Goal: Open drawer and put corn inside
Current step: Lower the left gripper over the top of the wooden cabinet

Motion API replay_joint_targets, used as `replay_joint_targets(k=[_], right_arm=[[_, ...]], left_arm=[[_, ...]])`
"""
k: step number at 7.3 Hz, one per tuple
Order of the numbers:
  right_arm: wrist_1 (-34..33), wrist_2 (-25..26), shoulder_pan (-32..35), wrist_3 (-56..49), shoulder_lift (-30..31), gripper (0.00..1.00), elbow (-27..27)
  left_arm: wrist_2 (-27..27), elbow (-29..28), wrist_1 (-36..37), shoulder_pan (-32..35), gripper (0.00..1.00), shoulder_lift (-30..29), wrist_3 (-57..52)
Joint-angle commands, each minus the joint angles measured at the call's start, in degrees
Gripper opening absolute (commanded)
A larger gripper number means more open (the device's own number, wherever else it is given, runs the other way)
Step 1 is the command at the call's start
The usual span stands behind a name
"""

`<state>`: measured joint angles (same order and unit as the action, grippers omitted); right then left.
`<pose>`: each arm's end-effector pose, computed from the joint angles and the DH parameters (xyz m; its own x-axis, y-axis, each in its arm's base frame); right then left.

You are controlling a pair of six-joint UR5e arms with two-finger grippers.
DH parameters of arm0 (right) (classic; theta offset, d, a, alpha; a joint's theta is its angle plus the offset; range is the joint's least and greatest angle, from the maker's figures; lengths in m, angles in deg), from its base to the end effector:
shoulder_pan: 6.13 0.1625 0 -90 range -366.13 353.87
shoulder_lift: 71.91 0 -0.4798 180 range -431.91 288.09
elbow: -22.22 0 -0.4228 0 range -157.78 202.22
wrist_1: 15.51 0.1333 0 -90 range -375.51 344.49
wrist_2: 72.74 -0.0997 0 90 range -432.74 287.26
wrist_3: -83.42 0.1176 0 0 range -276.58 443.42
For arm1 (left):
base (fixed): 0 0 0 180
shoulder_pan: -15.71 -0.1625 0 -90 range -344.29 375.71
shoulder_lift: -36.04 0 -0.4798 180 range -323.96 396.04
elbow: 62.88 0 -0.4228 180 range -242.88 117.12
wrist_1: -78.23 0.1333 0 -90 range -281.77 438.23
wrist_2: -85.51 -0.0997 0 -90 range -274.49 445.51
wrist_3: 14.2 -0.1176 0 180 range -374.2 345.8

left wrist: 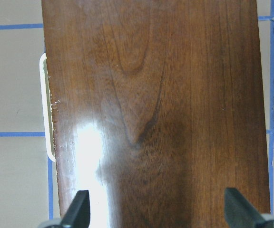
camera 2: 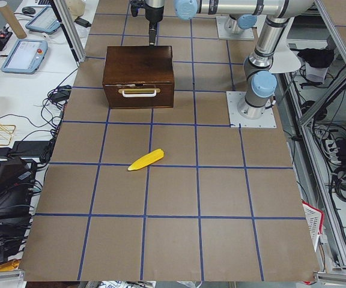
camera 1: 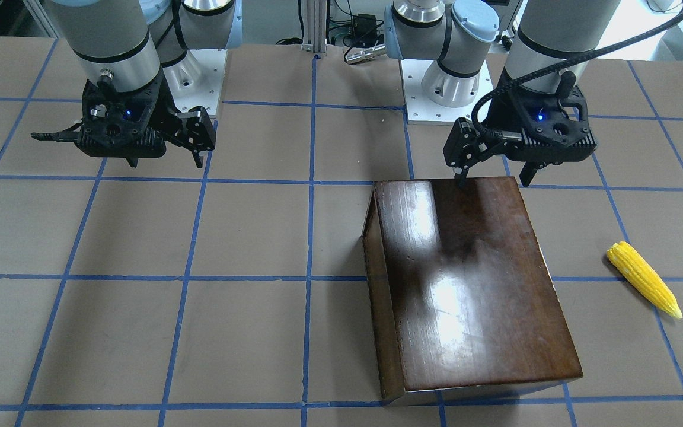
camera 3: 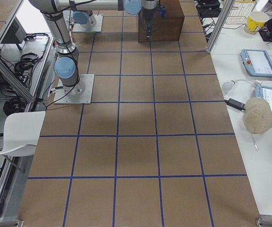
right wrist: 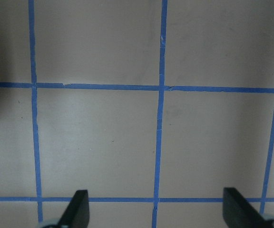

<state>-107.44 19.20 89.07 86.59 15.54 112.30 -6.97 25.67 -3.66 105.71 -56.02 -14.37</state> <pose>0.1779 -0.5280 0.5037 -0.9988 -0.0358 0.0345 -0.0354 0.9993 0.0103 -0.1282 -0.5542 0.5340 -0.9991 -0.0027 -0.0433 0.0030 0.9915 -0.1304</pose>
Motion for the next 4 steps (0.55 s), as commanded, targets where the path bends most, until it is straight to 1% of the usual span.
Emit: replay_joint_targets(k=[1,4], right_arm=[[0.0,0.0,0.0,0.0,0.0,1.00,0.0],[0.0,0.0,0.0,0.0,0.0,1.00,0.0]], left_arm=[[0.1,0.0,0.0,0.0,1.00,-0.1,0.0],[0.0,0.2,0.0,0.3,1.00,0.0,-0.3]])
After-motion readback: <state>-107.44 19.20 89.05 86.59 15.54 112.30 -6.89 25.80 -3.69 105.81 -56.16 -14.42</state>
